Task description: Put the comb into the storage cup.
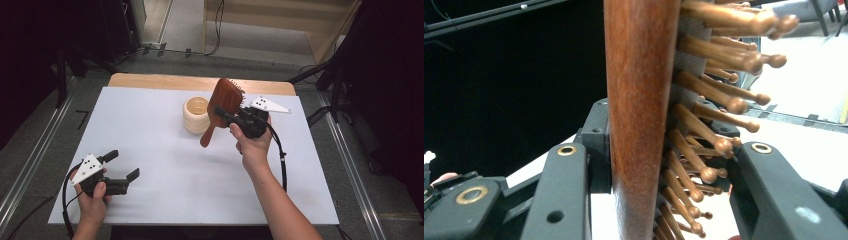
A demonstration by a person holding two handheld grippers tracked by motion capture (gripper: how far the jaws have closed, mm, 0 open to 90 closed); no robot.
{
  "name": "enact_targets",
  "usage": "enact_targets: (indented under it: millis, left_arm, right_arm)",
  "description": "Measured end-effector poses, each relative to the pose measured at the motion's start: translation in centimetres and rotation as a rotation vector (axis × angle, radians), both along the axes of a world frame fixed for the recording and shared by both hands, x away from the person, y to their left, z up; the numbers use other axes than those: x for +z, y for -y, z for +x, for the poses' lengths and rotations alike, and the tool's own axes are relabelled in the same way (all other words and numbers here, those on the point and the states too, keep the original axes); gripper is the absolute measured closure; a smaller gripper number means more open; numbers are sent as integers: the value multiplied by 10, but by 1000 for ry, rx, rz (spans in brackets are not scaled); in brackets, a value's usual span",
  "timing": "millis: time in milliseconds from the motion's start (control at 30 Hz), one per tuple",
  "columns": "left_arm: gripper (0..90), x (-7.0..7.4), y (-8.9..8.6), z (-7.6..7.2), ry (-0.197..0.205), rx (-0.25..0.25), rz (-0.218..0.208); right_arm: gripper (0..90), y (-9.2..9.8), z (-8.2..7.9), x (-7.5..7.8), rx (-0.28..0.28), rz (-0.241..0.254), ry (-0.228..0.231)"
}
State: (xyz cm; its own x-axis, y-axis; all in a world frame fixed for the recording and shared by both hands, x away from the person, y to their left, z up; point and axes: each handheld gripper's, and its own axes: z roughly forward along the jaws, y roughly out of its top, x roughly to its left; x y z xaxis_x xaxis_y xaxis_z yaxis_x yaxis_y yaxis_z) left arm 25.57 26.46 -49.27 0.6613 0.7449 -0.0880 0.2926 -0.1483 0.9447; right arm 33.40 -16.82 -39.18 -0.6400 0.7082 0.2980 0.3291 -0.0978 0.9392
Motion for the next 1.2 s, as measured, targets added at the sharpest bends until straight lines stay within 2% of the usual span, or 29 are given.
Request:
enact_targets:
  millis: [767, 1200]
  left_arm:
    - [0, 0, -1, 0, -1, -2, -14]
    - [0, 0, -2, 0, -3, 0, -13]
  right_arm:
    - [554, -7, 18, 30, -14, 2, 53]
    - [553, -7, 29, 43, -28, 13, 66]
